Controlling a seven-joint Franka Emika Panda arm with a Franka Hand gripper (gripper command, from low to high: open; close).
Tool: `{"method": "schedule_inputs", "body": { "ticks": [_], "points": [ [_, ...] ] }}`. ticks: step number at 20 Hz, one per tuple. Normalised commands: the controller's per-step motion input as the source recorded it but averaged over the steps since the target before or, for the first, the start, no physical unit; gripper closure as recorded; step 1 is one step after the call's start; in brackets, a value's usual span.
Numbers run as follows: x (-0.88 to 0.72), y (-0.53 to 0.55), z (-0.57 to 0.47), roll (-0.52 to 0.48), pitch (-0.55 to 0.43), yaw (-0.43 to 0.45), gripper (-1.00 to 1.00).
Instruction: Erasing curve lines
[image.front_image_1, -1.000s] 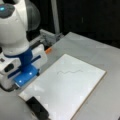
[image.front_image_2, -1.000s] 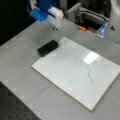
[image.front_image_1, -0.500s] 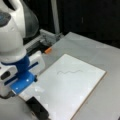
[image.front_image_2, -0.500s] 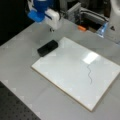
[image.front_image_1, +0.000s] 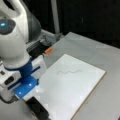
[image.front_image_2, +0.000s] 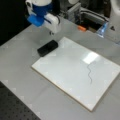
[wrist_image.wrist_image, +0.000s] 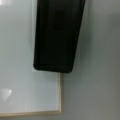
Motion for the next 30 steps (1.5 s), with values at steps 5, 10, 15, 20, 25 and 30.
{"method": "schedule_inputs", "body": {
  "ticks": [5, 10, 15, 20, 25, 30],
  "points": [
    [0.28, -0.08, -0.05, 0.056, 0.166, 0.083, -1.00],
    [0.27, -0.11, -0.05, 0.048, 0.128, 0.066, -1.00],
    [0.22, -0.11, 0.04, 0.053, 0.083, 0.057, -1.00],
    [0.20, -0.10, -0.03, 0.088, 0.029, 0.055, -1.00],
    [0.16, -0.07, -0.17, 0.133, 0.020, 0.036, -1.00],
    [0.12, -0.04, -0.11, 0.157, 0.021, 0.022, -1.00]
  ]
}}
